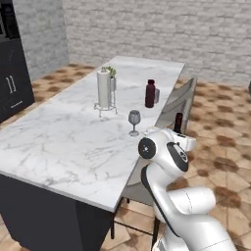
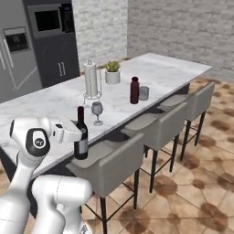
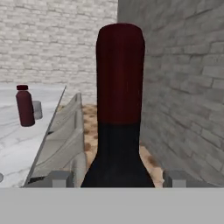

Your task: There is a wine glass and glass cup on the dining counter. Place the wine bottle next to the wine glass and the juice bottle next to the glass cup.

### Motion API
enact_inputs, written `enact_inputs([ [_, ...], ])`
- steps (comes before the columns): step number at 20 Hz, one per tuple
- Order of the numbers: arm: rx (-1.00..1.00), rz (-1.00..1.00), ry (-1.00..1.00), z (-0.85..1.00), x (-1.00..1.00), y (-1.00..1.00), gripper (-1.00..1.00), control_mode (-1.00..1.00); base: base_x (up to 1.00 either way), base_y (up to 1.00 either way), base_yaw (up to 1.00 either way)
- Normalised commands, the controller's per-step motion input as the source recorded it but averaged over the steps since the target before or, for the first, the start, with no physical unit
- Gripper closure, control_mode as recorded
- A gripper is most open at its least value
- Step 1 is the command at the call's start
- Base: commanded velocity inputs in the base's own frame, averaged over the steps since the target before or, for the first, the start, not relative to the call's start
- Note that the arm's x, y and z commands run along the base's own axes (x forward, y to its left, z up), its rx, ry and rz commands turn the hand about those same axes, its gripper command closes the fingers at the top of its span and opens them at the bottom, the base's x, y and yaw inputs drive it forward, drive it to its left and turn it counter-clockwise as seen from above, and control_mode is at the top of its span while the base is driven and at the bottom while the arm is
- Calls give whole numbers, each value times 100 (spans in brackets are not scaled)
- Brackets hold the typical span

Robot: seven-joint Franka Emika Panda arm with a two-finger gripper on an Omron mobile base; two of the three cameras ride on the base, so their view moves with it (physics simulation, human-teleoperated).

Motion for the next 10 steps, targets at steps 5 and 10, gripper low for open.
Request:
enact_inputs([
  [5, 0, 0, 0, 0, 0, 0, 100, 100, 24, -48, 33],
  [10, 0, 0, 0, 0, 0, 0, 100, 100, 20, -55, 28],
])
